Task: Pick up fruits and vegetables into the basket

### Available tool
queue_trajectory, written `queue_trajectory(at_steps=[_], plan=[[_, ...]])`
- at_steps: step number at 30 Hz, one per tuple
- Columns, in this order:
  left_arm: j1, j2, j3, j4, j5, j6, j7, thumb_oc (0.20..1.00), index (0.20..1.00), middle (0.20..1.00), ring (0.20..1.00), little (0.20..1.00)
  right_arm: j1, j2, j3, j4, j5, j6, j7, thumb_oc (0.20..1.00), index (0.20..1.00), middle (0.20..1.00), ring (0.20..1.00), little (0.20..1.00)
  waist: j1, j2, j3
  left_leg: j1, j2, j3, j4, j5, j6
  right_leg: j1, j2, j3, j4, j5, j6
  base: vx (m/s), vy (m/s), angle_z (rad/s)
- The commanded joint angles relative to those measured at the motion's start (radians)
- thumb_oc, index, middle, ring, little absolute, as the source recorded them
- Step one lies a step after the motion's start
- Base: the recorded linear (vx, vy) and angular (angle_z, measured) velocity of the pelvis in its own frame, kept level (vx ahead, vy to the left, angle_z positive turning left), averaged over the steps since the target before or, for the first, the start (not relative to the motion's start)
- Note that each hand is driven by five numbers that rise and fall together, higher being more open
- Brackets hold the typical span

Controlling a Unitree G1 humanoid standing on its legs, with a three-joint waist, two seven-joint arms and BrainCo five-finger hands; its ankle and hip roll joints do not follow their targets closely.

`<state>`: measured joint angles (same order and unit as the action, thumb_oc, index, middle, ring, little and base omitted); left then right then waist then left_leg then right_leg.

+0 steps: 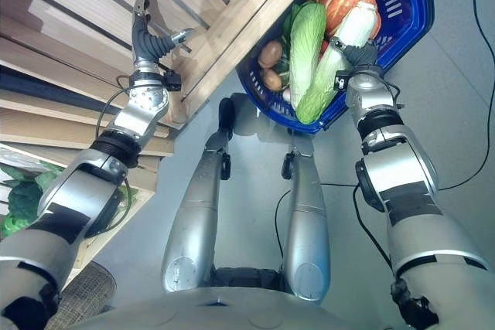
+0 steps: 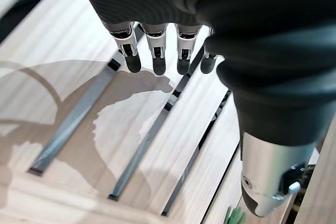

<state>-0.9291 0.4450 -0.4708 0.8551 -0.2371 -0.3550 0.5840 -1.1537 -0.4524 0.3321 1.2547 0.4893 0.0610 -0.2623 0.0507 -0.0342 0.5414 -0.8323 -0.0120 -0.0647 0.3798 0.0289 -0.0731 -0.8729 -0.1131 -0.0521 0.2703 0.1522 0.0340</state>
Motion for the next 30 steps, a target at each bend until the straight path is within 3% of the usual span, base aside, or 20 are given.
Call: queue_trajectory(at_steps=[1, 2, 3, 17, 27, 30], plan=[[-0.001, -0.037, 0.046, -0.03, 0.005, -0.055, 0.032, 1.0, 1.0, 1.0, 1.0, 1.0, -0.017, -0.063, 0.06, 0.048, -0.012, 0.066, -0.035, 0.708, 0.708, 0.708, 0.708, 0.708, -0.003, 0.121, -0.021, -0.009, -0.037, 0.015, -0.036, 0.015, 0.017, 0.007, 0.039, -0.056, 0.157, -0.15, 0.04, 0.0, 0.015, 0.04], [0.0, -0.037, 0.046, -0.033, 0.005, -0.055, 0.033, 1.0, 1.0, 1.0, 1.0, 1.0, -0.017, -0.063, 0.058, 0.055, -0.007, 0.072, -0.036, 0.827, 0.827, 0.827, 0.827, 0.827, -0.002, 0.123, -0.021, -0.01, -0.037, 0.015, -0.036, 0.016, 0.018, 0.005, 0.039, -0.056, 0.158, -0.15, 0.04, 0.0, 0.022, 0.04], [0.004, -0.038, 0.048, -0.038, 0.003, -0.056, 0.034, 1.0, 1.0, 1.0, 1.0, 1.0, -0.015, -0.064, 0.057, 0.062, 0.004, 0.078, -0.037, 1.0, 1.0, 1.0, 1.0, 1.0, -0.001, 0.124, -0.021, -0.013, -0.037, 0.015, -0.036, 0.016, 0.018, 0.003, 0.04, -0.056, 0.158, -0.15, 0.04, -0.01, 0.025, 0.03], [0.036, -0.037, 0.056, -0.057, 0.017, -0.053, 0.036, 1.0, 1.0, 1.0, 1.0, 1.0, 0.015, -0.08, 0.023, 0.085, 0.003, 0.068, -0.056, 1.0, 1.0, 1.0, 1.0, 1.0, -0.004, 0.113, -0.021, 0.021, -0.037, 0.014, -0.044, 0.013, 0.02, 0.034, 0.048, -0.048, 0.144, -0.143, 0.039, 0.0, 0.002, 0.0], [0.11, 0.017, 0.078, -0.071, 0.048, -0.037, -0.034, 1.0, 1.0, 1.0, 1.0, 1.0, 0.103, -0.09, -0.026, 0.046, -0.07, -0.054, -0.146, 1.0, 1.0, 1.0, 1.0, 1.0, -0.005, 0.087, -0.021, 0.202, -0.031, 0.023, -0.113, 0.005, 0.02, 0.211, 0.04, -0.055, 0.065, -0.133, 0.049, -0.02, 0.011, -0.02], [0.17, 0.049, 0.08, -0.067, 0.053, -0.027, -0.087, 1.0, 1.0, 1.0, 1.0, 1.0, 0.166, -0.101, -0.053, 0.009, -0.093, -0.132, -0.164, 1.0, 1.0, 1.0, 1.0, 1.0, -0.002, 0.08, -0.021, 0.327, -0.023, 0.024, -0.173, 0.01, 0.015, 0.332, 0.026, -0.066, 0.015, -0.13, 0.059, -0.02, 0.023, -0.04]])
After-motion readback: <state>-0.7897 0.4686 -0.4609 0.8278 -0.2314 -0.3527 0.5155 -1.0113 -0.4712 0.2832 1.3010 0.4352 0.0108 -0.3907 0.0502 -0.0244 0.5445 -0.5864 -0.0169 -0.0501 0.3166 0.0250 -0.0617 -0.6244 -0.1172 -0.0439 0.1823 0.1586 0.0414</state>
